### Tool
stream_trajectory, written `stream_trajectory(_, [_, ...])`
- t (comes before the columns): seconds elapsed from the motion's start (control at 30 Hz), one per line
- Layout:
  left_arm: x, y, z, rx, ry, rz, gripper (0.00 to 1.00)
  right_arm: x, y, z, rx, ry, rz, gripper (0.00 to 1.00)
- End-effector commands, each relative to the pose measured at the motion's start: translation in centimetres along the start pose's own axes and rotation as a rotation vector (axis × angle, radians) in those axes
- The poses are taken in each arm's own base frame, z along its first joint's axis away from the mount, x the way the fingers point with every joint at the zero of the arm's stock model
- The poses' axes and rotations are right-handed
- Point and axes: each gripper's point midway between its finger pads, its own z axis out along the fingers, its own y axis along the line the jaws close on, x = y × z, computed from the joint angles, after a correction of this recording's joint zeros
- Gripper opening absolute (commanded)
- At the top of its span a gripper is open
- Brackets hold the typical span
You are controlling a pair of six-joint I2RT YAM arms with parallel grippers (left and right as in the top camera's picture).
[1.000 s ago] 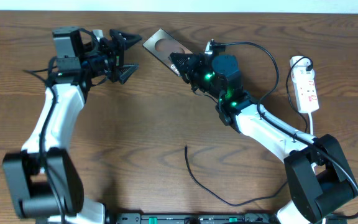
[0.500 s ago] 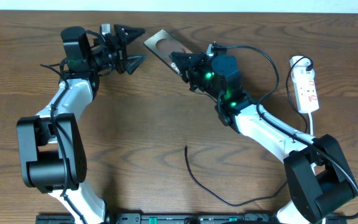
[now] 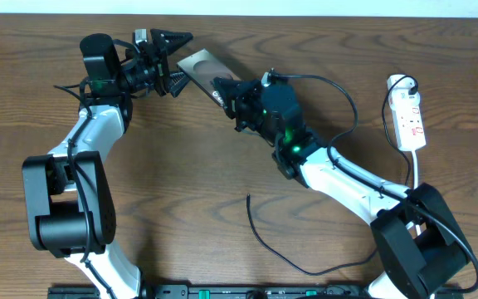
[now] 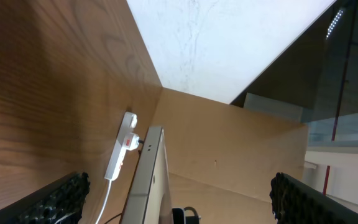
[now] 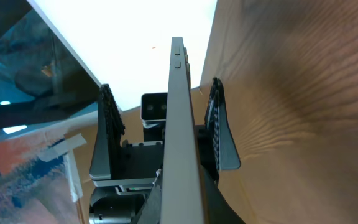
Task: Plug charger to phone and switch on socket
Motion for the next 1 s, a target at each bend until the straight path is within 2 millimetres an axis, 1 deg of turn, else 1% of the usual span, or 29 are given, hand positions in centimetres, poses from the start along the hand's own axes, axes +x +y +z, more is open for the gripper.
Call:
stream_trajectory(0.0, [0.7, -0.7, 0.2, 0.009, 0.020, 0.030, 0.95, 0.6, 1.1, 0.2, -0.041, -0.034, 0.061, 0.02])
stream_trajectory(0.27, [0.6, -0.7, 0.4, 0.007, 0.009, 0.031, 0.94, 1.3, 1.0, 0.3, -0.044, -0.048, 0.057, 0.02])
stream_trajectory(0.5, [1.2, -0.6, 1.1, 0.003, 0.022, 0.044, 0.94, 1.6, 0.9, 0.4, -0.049, -0.073, 0.054, 0.01])
stream_trajectory(0.67, [1.2, -0.6, 1.1, 0.004, 0.019, 0.079, 0.86, 1.9, 0.9, 0.4, -0.048, -0.067, 0.053, 0.02])
stream_trajectory(0.73, [1.2, -0.6, 1.1, 0.004, 0.019, 0.083, 0.80, 1.9, 0.9, 0.4, -0.047, -0.064, 0.053, 0.02])
stream_trajectory(0.83, [1.2, -0.6, 1.1, 0.004, 0.019, 0.086, 0.76, 2.1, 0.8, 0.4, -0.046, -0.061, 0.052, 0.02])
stream_trajectory(0.97, [1.2, -0.6, 1.1, 0.004, 0.019, 0.086, 0.76, 2.3, 0.8, 0.4, -0.045, -0.058, 0.051, 0.01])
